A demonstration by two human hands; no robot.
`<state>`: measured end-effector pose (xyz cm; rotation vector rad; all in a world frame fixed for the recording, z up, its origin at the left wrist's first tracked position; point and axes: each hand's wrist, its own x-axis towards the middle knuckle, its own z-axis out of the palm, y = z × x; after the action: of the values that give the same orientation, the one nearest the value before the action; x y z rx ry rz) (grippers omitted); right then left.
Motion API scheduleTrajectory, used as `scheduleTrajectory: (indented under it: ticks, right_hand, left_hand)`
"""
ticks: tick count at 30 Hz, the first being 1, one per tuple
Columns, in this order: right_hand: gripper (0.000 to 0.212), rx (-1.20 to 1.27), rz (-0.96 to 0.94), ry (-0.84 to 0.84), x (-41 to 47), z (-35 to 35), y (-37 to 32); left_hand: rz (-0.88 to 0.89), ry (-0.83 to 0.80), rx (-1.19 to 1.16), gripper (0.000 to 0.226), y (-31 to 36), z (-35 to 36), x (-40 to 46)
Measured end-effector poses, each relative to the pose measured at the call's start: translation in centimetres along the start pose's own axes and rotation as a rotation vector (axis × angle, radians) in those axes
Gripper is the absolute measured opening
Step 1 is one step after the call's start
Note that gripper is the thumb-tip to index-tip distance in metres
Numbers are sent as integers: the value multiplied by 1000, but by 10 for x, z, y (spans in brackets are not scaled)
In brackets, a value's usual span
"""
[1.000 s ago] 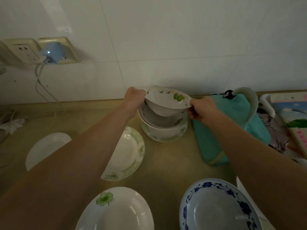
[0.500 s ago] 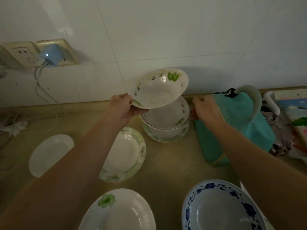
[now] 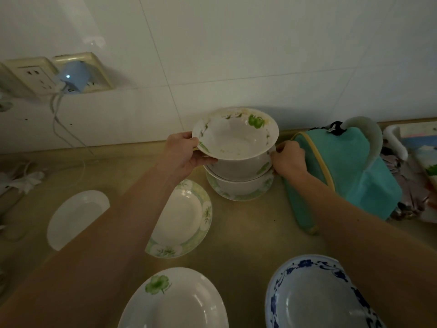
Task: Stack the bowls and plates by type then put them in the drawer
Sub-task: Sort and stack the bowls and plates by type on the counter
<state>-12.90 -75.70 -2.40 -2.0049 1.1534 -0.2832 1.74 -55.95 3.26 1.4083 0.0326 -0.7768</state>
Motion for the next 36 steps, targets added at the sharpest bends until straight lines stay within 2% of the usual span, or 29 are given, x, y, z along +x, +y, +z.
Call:
scheduleTrajectory:
  ticks: [5,9,18,24,30,36]
  right_hand:
    - [31,-18,-18,-21,0,-7,-5]
    - [32,23,2,-101,-1,-9,-6]
    - [21,252,109,-219,-5,-19,-8]
    - [22,370,195,-280,-12,-25,-9]
    - [19,449,244,-263,-17,-23,-10]
    - [13,434,210,-247,-17,-20,-8]
  left_hand:
    - [-10,23,67,23,-1,5,1]
    - [-2,44,133,27,0,13,-3]
    - [-11,133,238,28,3,26,-6]
    - [3,178,306,33,4,28,-6]
    - [73,264,395,16,2,23,-2]
    - [107,283,476,26,0,17,0]
